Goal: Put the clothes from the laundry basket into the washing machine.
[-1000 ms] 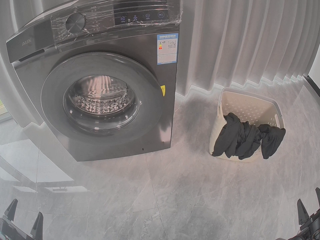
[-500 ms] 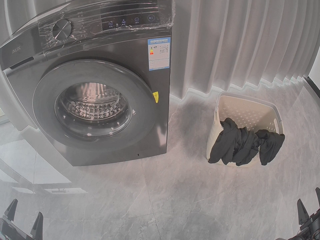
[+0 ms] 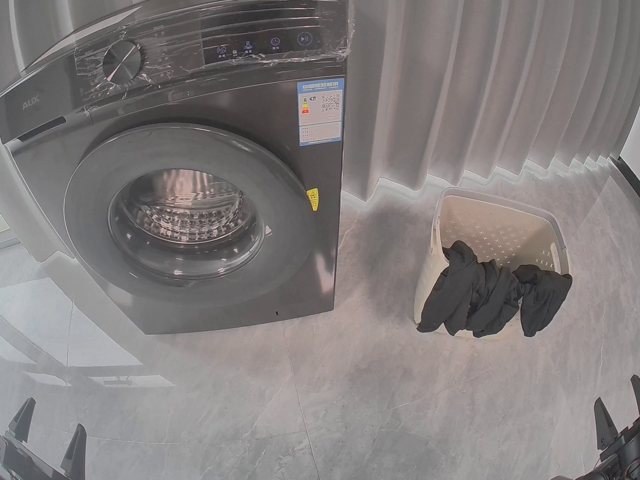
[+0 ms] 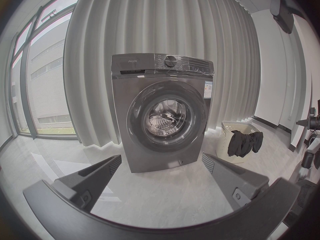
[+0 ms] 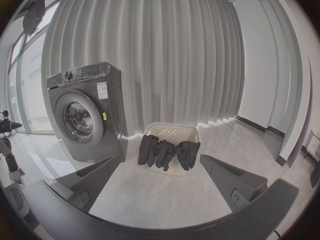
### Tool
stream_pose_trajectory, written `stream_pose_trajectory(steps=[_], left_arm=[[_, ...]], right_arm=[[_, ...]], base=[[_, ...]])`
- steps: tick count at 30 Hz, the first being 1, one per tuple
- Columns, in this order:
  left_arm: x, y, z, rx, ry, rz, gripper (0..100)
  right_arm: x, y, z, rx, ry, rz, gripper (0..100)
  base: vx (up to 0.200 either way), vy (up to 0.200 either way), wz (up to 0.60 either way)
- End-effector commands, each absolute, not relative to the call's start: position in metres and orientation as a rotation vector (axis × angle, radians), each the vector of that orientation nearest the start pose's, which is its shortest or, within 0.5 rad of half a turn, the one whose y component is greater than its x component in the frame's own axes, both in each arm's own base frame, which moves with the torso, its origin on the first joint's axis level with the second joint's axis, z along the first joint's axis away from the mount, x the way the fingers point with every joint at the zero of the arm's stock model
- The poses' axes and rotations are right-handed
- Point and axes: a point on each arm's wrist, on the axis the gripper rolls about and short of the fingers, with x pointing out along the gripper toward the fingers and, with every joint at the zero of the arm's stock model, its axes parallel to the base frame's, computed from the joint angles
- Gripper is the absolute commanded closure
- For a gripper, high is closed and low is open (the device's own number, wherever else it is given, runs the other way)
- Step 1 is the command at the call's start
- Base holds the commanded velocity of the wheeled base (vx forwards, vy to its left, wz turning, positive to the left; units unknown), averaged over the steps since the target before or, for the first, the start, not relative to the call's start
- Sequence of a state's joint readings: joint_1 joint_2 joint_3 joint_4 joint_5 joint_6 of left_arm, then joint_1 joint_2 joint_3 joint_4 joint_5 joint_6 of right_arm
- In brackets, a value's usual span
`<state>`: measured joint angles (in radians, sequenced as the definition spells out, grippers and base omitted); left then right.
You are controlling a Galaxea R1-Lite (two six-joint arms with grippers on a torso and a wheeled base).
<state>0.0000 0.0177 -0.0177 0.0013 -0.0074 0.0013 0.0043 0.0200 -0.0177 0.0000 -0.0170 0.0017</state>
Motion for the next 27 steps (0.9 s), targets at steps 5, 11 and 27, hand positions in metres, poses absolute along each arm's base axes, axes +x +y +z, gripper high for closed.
stream_pose_trajectory(steps=[5, 11, 27], left_arm=[[-0.0228, -0.0002, 0.0753, 0.003, 0.002, -0.008, 0], [-0.0228, -0.0002, 0.0753, 0.003, 0.002, -0.008, 0], [-0.0228, -0.0002, 0.0753, 0.0, 0.002, -0.008, 0]], right_arm=[[-0.0213, -0.0004, 0.0759, 0.001, 0.02, -0.011, 0], [-0.0213, -0.0004, 0.0759, 0.001, 0.02, -0.008, 0], [-0.0213, -0.0004, 0.0759, 0.001, 0.02, -0.009, 0]], base=[[0.0, 0.0, 0.0], [0.0, 0.0, -0.6], [0.0, -0.075, -0.11]])
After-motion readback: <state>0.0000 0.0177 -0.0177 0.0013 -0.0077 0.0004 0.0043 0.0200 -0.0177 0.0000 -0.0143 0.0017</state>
